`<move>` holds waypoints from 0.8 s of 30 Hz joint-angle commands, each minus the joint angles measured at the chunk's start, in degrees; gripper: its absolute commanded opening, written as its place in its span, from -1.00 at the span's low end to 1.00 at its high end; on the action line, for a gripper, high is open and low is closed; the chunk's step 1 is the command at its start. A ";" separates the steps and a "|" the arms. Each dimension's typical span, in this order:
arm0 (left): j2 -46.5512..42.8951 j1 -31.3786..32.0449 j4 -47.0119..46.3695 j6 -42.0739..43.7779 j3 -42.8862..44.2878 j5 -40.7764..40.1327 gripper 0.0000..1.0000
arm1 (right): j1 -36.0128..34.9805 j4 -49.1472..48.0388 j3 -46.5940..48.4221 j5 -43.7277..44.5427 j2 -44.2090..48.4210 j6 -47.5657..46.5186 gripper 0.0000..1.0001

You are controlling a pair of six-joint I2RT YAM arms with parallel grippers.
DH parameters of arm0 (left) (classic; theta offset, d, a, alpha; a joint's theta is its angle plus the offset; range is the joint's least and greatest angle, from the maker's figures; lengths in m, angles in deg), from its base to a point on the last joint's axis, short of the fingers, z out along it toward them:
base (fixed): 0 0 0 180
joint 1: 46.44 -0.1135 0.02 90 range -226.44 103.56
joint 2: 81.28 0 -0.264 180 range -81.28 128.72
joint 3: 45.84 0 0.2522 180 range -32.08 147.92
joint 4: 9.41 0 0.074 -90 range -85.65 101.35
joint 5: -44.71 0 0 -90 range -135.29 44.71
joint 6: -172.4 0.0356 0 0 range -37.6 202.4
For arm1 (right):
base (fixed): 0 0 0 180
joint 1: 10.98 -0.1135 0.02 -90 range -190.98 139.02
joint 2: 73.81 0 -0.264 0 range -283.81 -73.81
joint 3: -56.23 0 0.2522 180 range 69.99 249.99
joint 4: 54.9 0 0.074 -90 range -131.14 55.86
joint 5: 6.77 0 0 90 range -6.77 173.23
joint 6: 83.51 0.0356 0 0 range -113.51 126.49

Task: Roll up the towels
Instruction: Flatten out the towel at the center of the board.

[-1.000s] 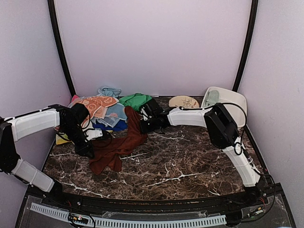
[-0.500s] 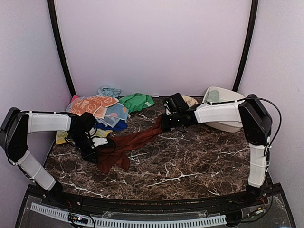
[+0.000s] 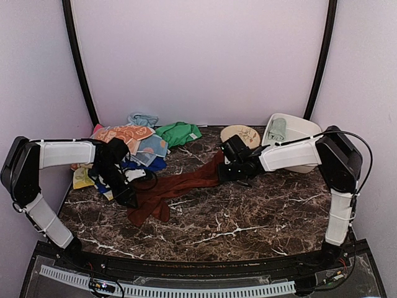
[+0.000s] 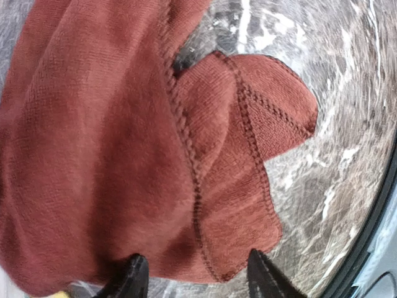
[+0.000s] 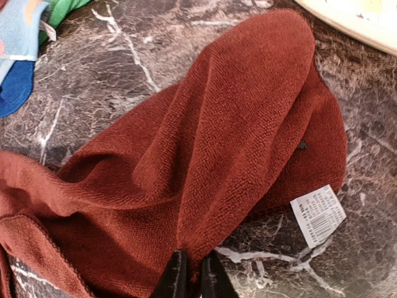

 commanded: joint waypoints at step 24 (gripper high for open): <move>-8.02 0.72 2.96 0.85 4.14 -21.15 -1.00 | 5.31 3.40 3.87 2.07 6.14 -11.49 -0.32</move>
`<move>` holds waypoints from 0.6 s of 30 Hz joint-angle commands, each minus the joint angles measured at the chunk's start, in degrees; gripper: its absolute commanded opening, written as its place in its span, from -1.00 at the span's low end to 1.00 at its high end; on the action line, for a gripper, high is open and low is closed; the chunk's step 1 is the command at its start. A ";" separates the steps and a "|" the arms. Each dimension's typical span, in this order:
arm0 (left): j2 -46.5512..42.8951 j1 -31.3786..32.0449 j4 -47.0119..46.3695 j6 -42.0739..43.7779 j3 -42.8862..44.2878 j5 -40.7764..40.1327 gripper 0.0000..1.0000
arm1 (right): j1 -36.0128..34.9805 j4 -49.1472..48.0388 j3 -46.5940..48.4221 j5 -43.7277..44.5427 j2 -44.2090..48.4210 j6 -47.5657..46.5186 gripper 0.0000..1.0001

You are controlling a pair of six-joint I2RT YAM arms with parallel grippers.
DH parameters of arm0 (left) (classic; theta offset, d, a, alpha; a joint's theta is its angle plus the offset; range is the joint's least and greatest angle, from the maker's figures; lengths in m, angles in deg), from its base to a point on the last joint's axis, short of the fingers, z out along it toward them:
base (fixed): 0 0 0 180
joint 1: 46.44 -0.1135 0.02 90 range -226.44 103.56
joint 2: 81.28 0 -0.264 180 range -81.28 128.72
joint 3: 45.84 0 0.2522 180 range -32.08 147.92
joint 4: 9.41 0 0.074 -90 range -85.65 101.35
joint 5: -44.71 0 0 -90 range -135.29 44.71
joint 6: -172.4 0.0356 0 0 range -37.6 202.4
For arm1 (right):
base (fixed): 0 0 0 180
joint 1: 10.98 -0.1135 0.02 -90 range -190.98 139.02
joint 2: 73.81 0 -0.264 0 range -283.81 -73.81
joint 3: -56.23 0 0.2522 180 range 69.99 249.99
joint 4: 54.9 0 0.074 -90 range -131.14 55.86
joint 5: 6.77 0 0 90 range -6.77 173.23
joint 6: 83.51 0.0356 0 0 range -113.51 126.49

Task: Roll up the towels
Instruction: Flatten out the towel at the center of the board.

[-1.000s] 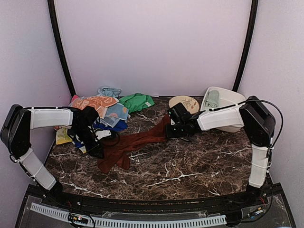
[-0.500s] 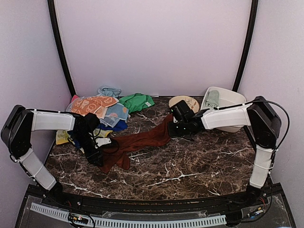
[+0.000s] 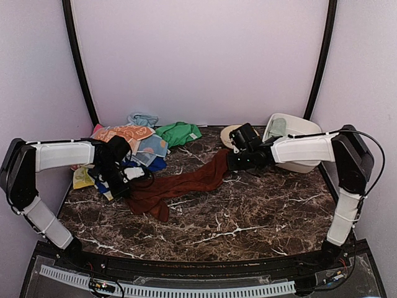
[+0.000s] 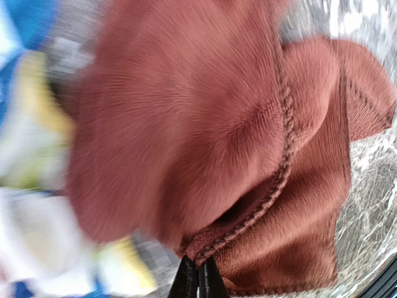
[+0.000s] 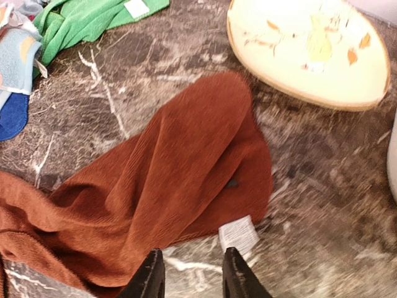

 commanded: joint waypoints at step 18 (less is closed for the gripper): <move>-11.82 -3.09 4.99 7.10 9.32 -14.59 -1.00 | 4.10 5.92 18.37 -5.47 -13.55 -12.14 0.19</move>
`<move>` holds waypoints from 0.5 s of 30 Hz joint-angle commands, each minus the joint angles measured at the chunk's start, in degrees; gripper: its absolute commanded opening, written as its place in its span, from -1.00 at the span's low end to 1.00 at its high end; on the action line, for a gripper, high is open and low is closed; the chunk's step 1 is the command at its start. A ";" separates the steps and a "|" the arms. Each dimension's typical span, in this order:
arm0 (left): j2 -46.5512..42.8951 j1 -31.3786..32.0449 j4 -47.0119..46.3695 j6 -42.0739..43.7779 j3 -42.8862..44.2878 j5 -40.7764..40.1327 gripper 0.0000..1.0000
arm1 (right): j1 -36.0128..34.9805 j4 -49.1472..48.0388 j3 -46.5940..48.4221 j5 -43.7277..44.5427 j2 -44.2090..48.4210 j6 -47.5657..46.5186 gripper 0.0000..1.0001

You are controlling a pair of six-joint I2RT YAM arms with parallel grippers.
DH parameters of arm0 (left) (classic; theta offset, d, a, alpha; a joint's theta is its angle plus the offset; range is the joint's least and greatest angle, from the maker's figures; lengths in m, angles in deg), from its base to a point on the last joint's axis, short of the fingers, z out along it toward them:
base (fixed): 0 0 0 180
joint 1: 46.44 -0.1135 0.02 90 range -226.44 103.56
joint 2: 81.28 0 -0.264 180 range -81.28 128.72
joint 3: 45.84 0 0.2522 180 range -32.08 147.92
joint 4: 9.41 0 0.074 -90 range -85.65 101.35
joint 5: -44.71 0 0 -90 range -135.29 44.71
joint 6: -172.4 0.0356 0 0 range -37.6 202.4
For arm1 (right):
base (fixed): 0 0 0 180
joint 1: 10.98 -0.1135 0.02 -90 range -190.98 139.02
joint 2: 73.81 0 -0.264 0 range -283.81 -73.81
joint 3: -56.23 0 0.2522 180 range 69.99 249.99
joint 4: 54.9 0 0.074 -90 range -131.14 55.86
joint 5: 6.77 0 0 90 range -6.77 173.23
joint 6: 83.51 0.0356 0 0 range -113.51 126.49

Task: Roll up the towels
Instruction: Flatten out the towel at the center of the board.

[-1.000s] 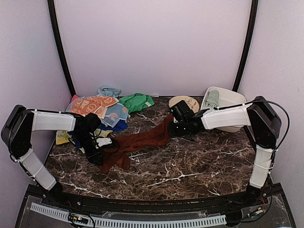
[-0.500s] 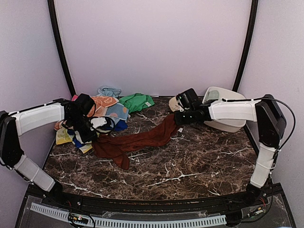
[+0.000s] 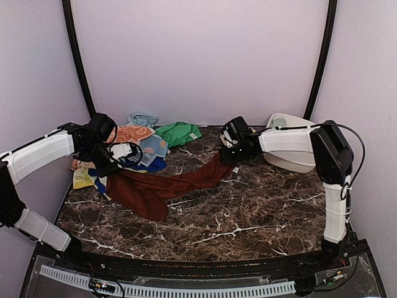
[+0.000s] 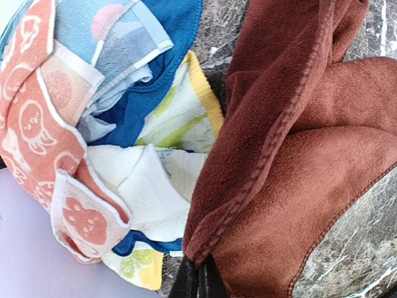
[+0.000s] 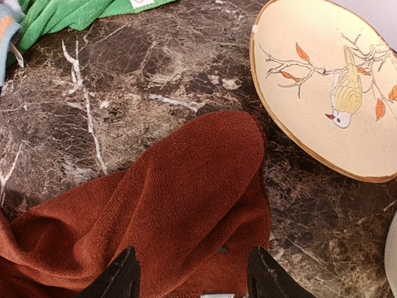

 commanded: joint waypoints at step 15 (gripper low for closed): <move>0.12 -3.27 -2.93 3.98 0.07 -7.34 -1.00 | 0.16 -13.44 -18.09 -4.73 11.88 -18.91 0.70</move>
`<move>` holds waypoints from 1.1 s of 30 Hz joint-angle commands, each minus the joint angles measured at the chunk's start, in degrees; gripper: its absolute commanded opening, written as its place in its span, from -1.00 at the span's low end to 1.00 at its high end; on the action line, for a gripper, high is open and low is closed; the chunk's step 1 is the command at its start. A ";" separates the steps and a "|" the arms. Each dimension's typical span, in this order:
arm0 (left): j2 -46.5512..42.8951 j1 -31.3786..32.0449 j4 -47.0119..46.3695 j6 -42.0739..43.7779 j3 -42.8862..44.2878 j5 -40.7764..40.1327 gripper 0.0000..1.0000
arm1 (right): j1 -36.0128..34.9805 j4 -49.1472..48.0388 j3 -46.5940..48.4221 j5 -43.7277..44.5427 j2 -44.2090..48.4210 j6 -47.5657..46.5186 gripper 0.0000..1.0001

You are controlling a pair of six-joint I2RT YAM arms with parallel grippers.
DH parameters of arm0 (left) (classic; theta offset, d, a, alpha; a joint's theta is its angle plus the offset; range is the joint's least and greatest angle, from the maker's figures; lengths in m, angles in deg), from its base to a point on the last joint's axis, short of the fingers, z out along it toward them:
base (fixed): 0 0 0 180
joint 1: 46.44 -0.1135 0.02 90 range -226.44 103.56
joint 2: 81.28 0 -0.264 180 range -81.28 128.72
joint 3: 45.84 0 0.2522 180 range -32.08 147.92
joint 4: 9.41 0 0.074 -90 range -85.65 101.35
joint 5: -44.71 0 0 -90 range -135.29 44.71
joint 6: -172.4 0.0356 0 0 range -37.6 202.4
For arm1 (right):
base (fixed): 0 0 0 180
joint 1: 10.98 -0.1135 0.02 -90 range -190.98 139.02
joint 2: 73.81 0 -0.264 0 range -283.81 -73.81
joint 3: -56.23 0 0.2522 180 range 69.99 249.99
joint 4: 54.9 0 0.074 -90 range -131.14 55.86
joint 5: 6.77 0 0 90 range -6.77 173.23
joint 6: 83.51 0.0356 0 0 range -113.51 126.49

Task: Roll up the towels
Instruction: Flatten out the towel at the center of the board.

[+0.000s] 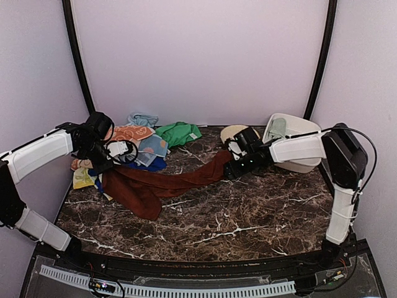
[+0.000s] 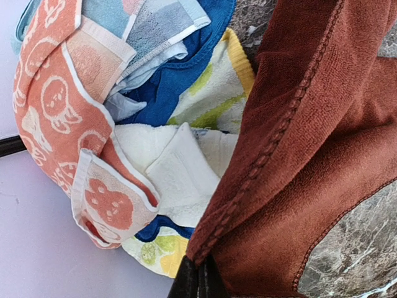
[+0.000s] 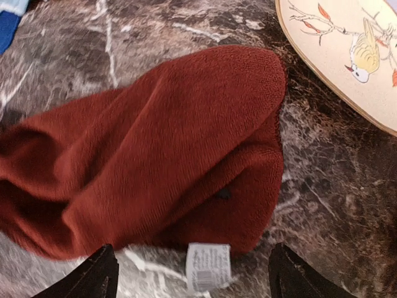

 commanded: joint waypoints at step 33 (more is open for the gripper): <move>5.06 -6.37 -6.89 3.51 3.32 -8.95 -1.00 | -2.48 -13.74 -6.53 3.39 -1.00 -47.80 -0.50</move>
